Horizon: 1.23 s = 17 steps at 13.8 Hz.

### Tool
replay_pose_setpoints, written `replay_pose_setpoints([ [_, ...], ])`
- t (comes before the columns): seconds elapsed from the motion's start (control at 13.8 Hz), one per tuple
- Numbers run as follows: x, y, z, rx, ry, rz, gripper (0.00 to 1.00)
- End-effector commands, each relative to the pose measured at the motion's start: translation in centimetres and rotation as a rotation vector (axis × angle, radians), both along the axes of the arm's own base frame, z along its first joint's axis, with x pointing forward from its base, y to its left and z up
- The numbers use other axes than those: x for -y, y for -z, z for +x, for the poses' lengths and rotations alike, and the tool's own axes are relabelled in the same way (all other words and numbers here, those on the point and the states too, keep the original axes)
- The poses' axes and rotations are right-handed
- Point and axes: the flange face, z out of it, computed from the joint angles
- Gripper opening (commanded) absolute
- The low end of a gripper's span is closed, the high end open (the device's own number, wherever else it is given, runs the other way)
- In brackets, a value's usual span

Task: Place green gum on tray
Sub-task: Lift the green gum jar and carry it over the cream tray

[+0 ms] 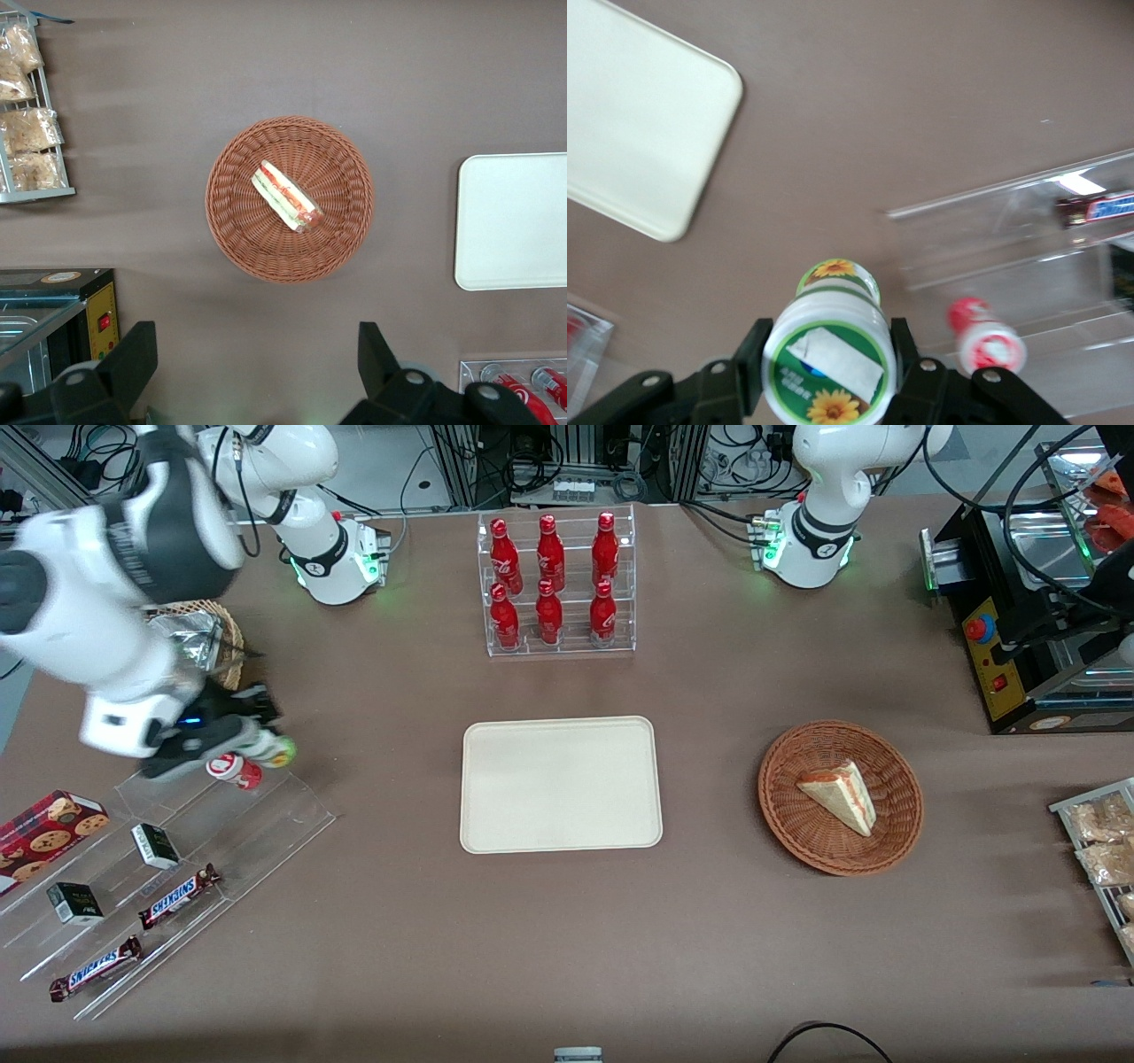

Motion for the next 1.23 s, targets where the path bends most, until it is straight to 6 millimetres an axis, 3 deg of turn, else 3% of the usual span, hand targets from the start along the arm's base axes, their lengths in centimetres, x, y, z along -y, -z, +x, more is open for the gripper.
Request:
replay_pose_setpoints([
  [0.0,-6.2,0.9,-0.2,0.003,0.094,-0.009,0.0],
  [0.29,-14.8,4.5,-1.3,0.018,0.192,-0.005,0.0],
  [0.51,-19.6,7.5,-1.7,0.028,0.247,0.002,0.0],
  [0.65,-22.2,9.0,-2.0,0.037,0.259,0.01,0.0],
  [0.8,-23.3,9.9,-1.3,0.035,0.301,0.009,0.0],
  [1.16,-29.4,13.9,-1.5,0.047,0.373,0.024,0.0],
])
